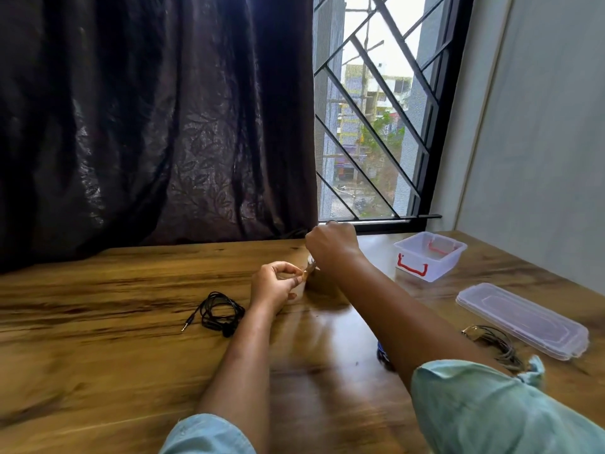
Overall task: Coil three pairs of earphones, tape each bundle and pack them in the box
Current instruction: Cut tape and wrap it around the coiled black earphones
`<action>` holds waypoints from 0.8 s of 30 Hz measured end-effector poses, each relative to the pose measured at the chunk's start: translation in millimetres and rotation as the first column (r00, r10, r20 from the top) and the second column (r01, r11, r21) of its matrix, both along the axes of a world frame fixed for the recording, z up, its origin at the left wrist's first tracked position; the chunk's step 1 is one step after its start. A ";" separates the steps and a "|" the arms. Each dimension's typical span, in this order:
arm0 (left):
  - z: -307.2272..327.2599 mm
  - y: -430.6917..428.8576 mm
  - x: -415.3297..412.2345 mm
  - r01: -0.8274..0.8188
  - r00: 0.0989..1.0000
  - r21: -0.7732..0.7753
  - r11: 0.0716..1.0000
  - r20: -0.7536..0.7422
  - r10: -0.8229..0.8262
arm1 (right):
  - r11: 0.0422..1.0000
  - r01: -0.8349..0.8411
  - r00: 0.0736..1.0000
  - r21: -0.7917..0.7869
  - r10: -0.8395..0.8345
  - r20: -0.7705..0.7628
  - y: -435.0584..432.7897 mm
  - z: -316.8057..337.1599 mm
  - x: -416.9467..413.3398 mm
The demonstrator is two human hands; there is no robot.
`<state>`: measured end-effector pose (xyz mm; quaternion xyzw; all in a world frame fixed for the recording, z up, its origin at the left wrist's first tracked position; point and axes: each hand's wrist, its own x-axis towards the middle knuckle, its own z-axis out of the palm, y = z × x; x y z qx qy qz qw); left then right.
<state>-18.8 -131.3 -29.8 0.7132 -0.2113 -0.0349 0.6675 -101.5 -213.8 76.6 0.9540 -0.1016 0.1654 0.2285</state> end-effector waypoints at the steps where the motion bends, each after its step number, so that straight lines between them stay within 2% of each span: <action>1: -0.2 0.0 0.0 -0.001 1.000 0.002 1.000 0.003 0.001 | 1.000 0.001 1.000 -0.025 -0.002 -0.005 0.7 0.8 -0.2; 10: 1.2 -0.1 -1.2 -0.042 0.999 0.012 0.999 0.019 0.042 | 0.995 0.017 1.000 -0.101 -0.019 -0.017 1.7 3.4 -1.2; 12: 2.0 0.0 -2.2 -0.055 0.998 0.002 0.998 0.024 0.055 | 0.997 0.020 1.000 -0.072 -0.021 -0.019 -1.9 4.7 -4.0; 16: 3.4 1.1 -2.4 -0.067 0.998 -0.096 0.993 -0.029 0.064 | 0.993 0.079 0.994 0.090 -0.085 0.063 -10.8 6.2 -11.0; 19: 3.6 1.8 -0.3 -0.109 0.988 -0.193 0.975 -0.125 0.085 | 0.939 0.185 0.961 0.290 -0.235 0.147 -24.6 5.1 -18.7; 21: 2.8 1.4 0.5 -0.099 0.989 -0.191 0.977 -0.126 0.076 | 0.862 0.261 0.921 0.434 -0.357 0.154 -37.9 0.7 -26.2; 24: 2.6 0.4 -2.4 -0.062 0.996 -0.148 0.987 -0.066 0.053 | 0.657 0.316 0.848 0.684 -0.520 0.107 -60.9 -11.7 -37.9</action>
